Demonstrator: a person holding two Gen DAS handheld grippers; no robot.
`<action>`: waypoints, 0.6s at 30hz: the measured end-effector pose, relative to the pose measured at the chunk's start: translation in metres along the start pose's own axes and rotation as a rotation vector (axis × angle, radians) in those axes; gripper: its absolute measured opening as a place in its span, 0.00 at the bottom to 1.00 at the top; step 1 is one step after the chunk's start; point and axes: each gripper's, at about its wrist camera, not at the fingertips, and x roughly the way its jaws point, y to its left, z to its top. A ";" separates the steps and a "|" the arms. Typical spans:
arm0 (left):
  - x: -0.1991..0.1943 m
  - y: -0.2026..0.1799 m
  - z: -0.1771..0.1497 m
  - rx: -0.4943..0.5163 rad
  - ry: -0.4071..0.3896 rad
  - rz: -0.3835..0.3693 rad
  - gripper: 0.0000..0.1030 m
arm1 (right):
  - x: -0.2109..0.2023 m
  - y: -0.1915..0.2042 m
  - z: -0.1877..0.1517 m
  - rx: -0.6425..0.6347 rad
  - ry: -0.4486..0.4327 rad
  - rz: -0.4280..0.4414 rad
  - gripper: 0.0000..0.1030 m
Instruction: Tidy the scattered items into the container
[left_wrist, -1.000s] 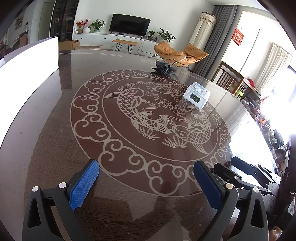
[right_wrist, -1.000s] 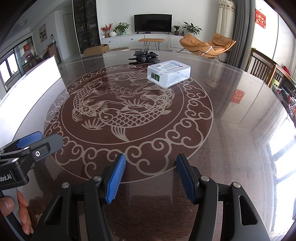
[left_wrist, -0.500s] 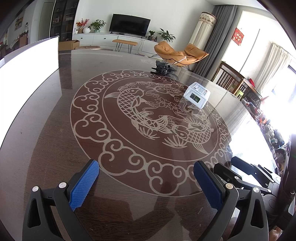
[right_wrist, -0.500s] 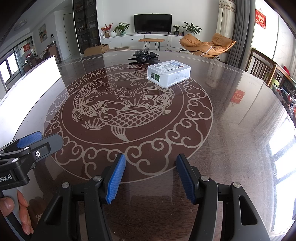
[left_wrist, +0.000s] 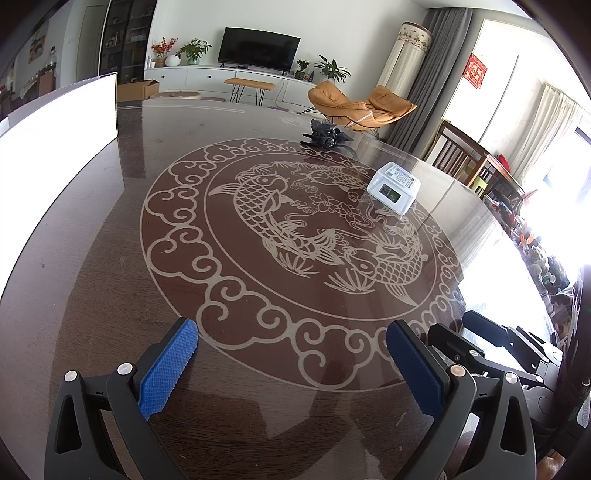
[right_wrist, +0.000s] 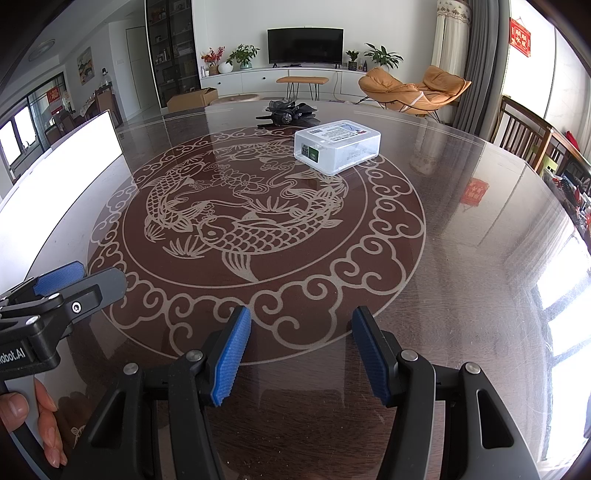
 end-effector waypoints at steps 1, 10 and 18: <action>0.000 0.000 0.000 0.004 0.002 0.005 1.00 | 0.000 0.000 0.000 0.000 0.000 0.000 0.57; 0.002 -0.005 -0.003 0.041 0.022 0.045 1.00 | 0.000 0.000 0.000 0.000 0.000 0.000 0.57; 0.018 -0.026 -0.001 0.230 0.113 0.156 1.00 | 0.000 0.000 0.001 0.000 0.000 0.000 0.57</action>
